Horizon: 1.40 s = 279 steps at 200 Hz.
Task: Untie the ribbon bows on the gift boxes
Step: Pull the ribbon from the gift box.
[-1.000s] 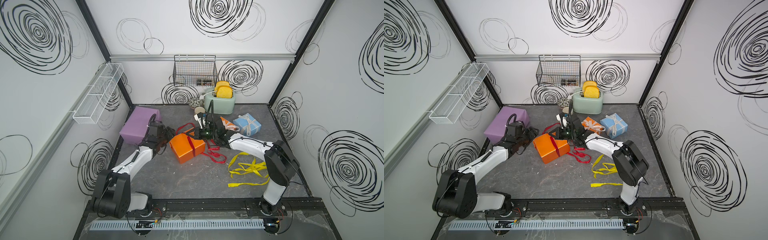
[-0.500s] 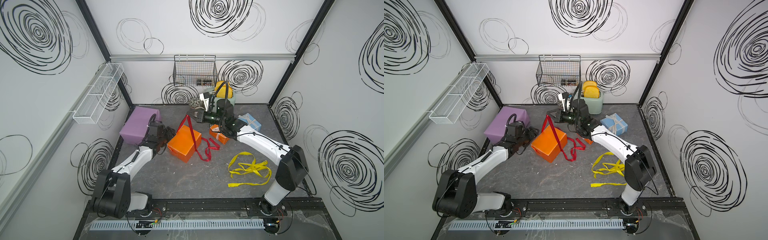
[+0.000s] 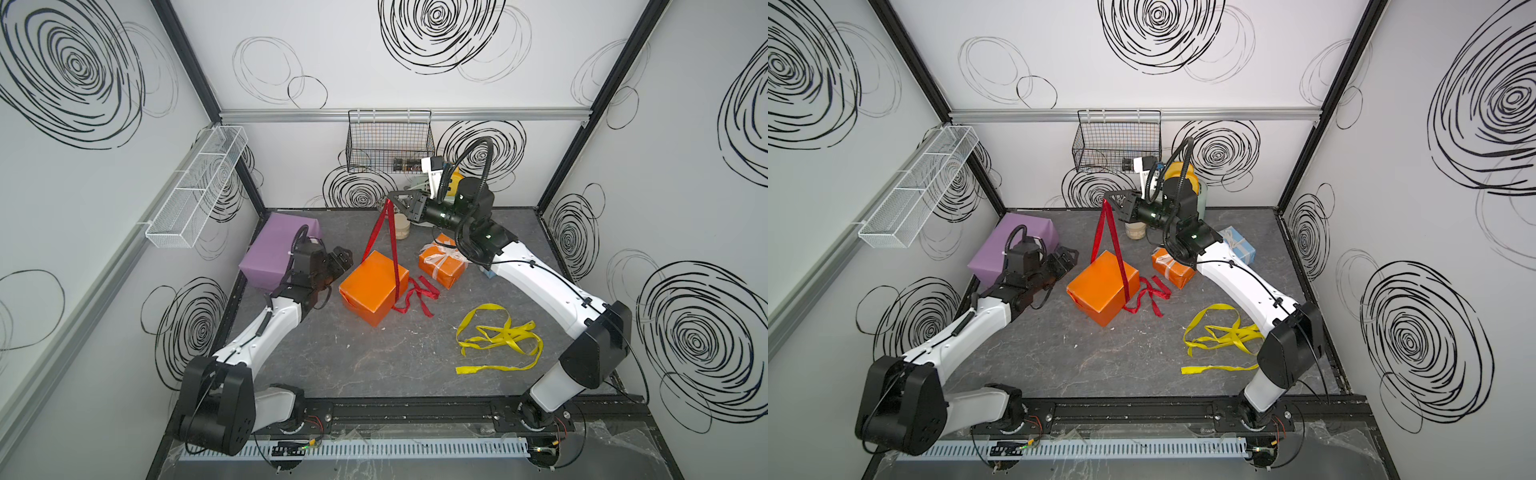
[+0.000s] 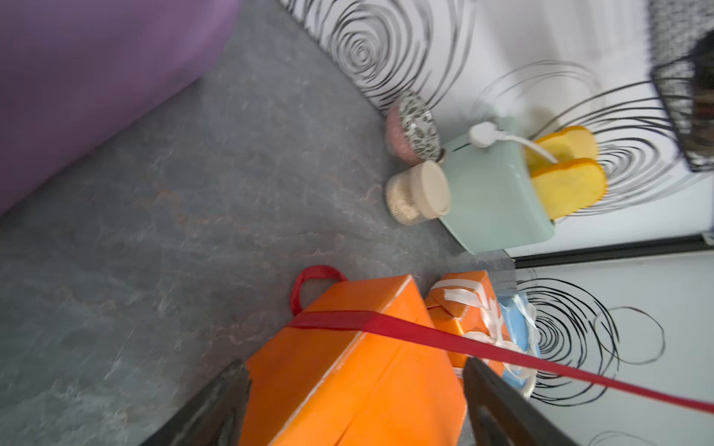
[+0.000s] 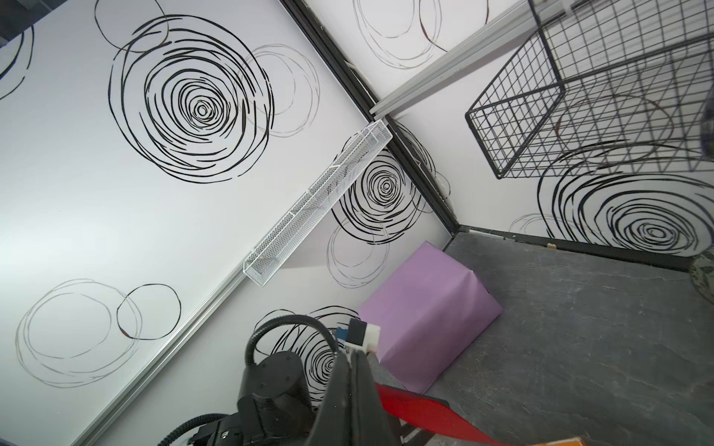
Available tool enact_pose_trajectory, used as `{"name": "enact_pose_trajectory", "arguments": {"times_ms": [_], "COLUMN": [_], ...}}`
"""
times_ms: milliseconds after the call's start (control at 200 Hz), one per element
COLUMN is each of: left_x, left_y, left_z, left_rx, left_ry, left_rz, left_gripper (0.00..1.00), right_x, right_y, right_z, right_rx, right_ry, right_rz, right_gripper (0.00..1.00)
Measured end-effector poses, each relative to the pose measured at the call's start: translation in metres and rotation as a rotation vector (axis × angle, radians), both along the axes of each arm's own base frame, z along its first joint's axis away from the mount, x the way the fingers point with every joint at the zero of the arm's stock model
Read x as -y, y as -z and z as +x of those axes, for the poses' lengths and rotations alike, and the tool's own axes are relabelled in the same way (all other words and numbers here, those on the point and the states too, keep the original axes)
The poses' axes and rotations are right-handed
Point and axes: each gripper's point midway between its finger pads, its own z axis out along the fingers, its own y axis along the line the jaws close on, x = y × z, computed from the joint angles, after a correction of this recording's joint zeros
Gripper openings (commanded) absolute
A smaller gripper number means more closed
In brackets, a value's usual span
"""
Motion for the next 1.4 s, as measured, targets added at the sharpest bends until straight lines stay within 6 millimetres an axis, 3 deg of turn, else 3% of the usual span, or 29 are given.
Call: {"name": "enact_pose_trajectory", "arguments": {"times_ms": [145, 300, 450, 645, 851, 906, 1036, 1181, 1311, 1396], "left_x": [0.051, 0.103, 0.14, 0.169, 0.189, 0.19, 0.192, 0.193, 0.186, 0.173], "left_y": [-0.038, -0.056, -0.068, -0.067, -0.041, -0.036, -0.027, -0.031, -0.043, -0.068], "left_z": [-0.008, -0.031, -0.053, -0.071, -0.052, -0.045, -0.034, -0.026, -0.025, -0.03], "left_rx": [0.174, 0.295, 0.403, 0.464, 0.376, 0.356, 0.319, 0.314, 0.332, 0.377], "left_ry": [0.191, 0.404, 0.552, 0.664, 0.687, 0.678, 0.667, 0.65, 0.612, 0.564], "left_rz": [-0.033, -0.032, 0.009, 0.07, 0.139, 0.158, 0.194, 0.218, 0.238, 0.249], "left_gripper": [0.96, 0.96, 0.96, 0.96, 0.99, 0.9, 0.42, 0.0, 0.0, 0.0], "right_x": [0.007, 0.017, 0.025, 0.031, 0.037, 0.038, 0.038, 0.039, 0.043, 0.049], "right_y": [0.002, 0.011, 0.015, 0.008, 0.004, 0.004, 0.007, 0.017, 0.025, 0.03], "right_z": [0.006, 0.01, 0.008, -0.002, -0.013, -0.015, -0.016, -0.015, -0.011, -0.008], "right_rx": [-0.008, -0.034, -0.05, -0.043, -0.038, -0.039, -0.043, -0.058, -0.07, -0.079], "right_ry": [0.017, 0.034, 0.04, 0.028, 0.021, 0.02, 0.017, 0.016, 0.027, 0.041], "right_rz": [0.0, -0.003, -0.001, 0.013, 0.021, 0.021, 0.02, 0.012, 0.005, 0.001], "right_gripper": [0.0, 0.0, 0.0, 0.0, 0.0, 0.0, 0.0, 0.0, 0.0, 0.0]}}
